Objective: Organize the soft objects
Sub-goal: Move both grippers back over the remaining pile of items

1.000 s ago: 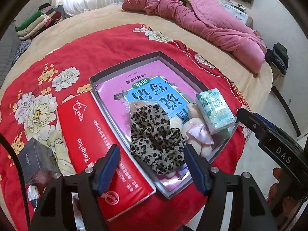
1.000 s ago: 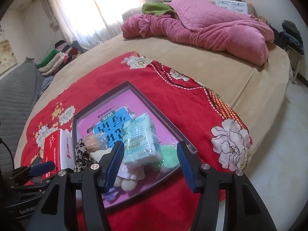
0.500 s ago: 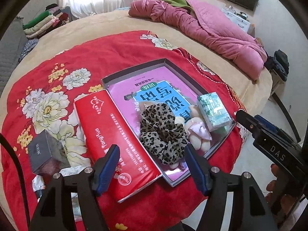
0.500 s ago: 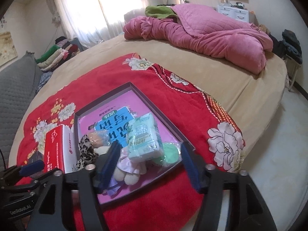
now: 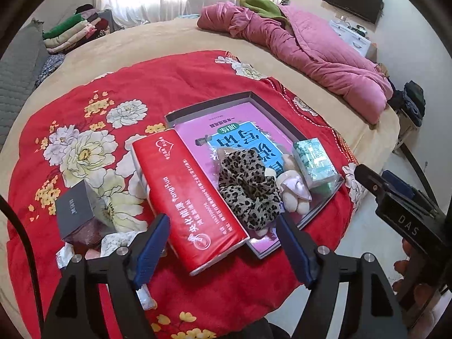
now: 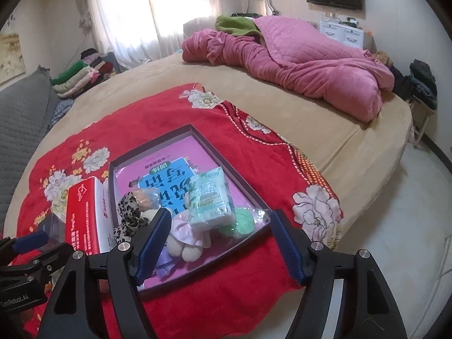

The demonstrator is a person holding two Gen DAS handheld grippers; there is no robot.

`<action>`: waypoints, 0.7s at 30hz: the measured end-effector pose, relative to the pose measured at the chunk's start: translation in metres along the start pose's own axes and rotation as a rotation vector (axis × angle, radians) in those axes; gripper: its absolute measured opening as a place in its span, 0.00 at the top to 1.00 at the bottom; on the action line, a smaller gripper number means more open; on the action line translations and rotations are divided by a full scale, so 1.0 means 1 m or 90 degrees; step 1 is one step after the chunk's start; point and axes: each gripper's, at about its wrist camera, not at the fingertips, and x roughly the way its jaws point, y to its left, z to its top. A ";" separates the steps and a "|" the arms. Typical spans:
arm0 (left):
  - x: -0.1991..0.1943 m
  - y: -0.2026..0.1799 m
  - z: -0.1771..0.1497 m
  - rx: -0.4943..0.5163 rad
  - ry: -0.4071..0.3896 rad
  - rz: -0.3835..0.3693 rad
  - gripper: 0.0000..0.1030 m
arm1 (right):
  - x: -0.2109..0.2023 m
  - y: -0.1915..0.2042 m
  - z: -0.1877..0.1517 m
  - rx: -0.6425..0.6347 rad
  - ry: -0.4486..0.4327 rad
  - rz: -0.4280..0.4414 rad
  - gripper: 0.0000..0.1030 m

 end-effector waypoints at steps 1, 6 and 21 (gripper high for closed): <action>-0.002 0.001 -0.001 -0.001 -0.001 0.000 0.26 | -0.002 0.000 0.000 -0.003 -0.003 -0.003 0.28; -0.014 0.010 -0.005 -0.005 -0.009 0.003 0.26 | -0.012 0.005 0.000 -0.019 -0.016 -0.014 0.27; -0.089 0.095 -0.017 -0.093 -0.043 0.064 0.25 | -0.064 0.033 0.012 -0.026 -0.094 0.041 0.25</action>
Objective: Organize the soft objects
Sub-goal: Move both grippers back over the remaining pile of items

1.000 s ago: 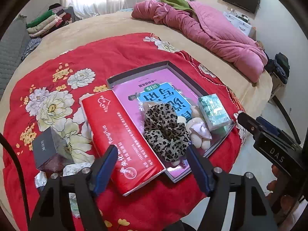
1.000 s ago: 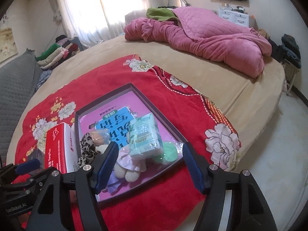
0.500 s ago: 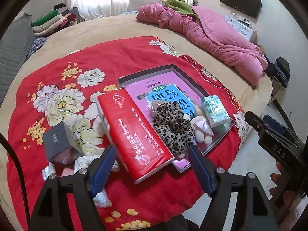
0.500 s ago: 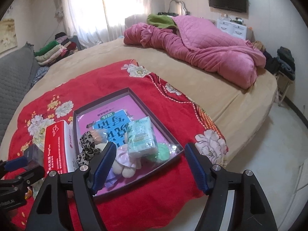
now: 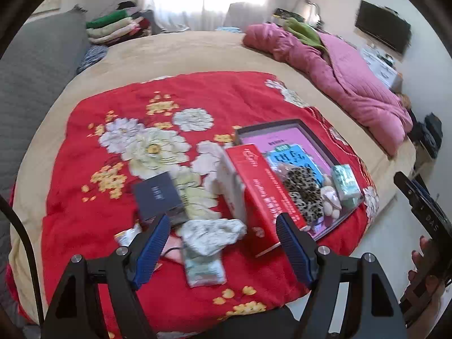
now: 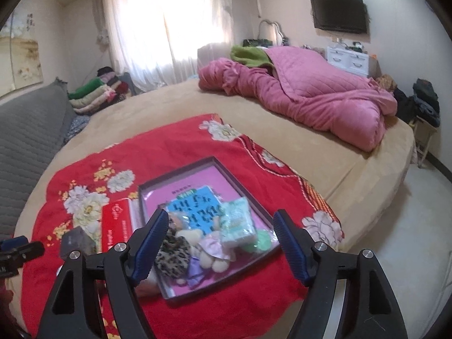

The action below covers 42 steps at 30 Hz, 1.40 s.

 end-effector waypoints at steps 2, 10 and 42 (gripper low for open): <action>-0.006 0.012 -0.002 -0.015 0.001 -0.001 0.25 | -0.006 0.010 0.002 -0.015 -0.004 0.009 0.25; -0.025 0.056 -0.014 -0.059 -0.005 0.026 0.25 | -0.019 0.056 -0.001 -0.083 -0.003 0.059 0.24; -0.040 0.151 -0.072 -0.144 0.028 0.071 0.25 | -0.030 0.178 -0.050 -0.214 0.082 0.194 0.24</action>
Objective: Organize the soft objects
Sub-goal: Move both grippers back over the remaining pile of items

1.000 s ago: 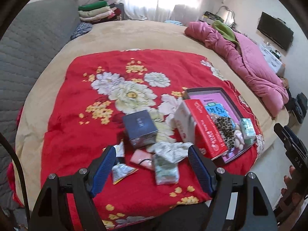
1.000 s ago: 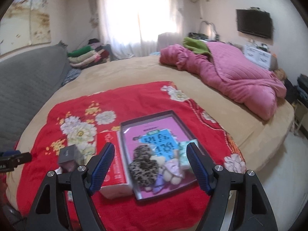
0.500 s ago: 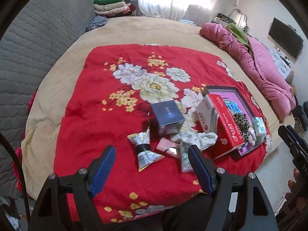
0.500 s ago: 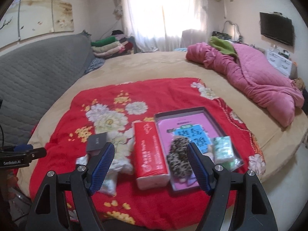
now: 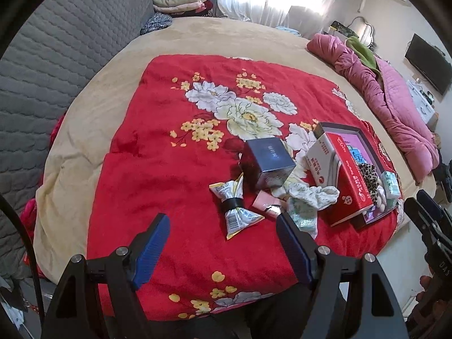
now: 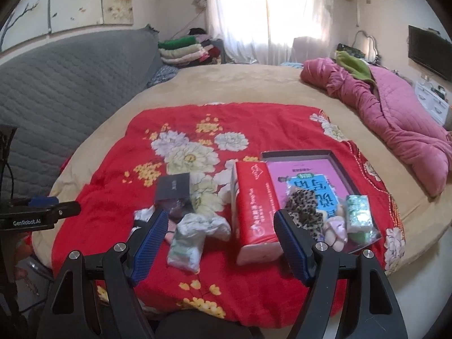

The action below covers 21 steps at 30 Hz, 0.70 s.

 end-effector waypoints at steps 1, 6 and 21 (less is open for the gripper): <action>0.002 0.001 -0.001 -0.002 0.002 -0.001 0.25 | 0.001 0.002 -0.002 -0.001 0.004 0.003 0.24; 0.012 0.005 -0.005 -0.007 0.013 -0.001 0.25 | 0.014 0.017 -0.011 -0.022 0.028 0.011 0.24; 0.049 0.010 -0.020 -0.013 0.054 0.001 0.25 | 0.062 0.048 -0.042 -0.049 0.100 0.042 0.24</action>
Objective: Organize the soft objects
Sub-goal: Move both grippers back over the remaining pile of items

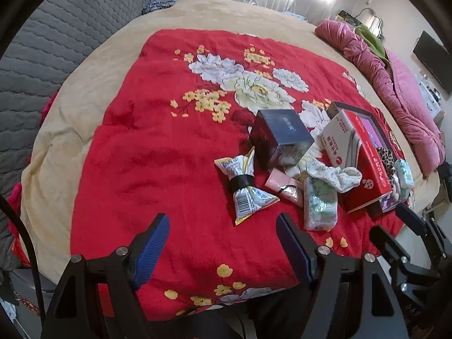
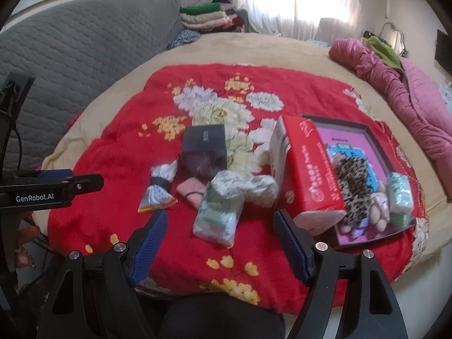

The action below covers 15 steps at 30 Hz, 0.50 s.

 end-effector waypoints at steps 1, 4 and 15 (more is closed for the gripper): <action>0.003 0.000 -0.001 0.000 0.005 0.000 0.25 | 0.004 0.001 -0.001 0.002 0.006 0.003 0.24; 0.012 -0.001 -0.002 0.002 0.014 0.000 0.25 | 0.015 0.004 -0.005 0.000 0.019 0.003 0.24; 0.049 -0.004 -0.008 -0.002 0.053 -0.011 0.25 | 0.042 -0.001 0.001 -0.051 0.013 -0.067 0.24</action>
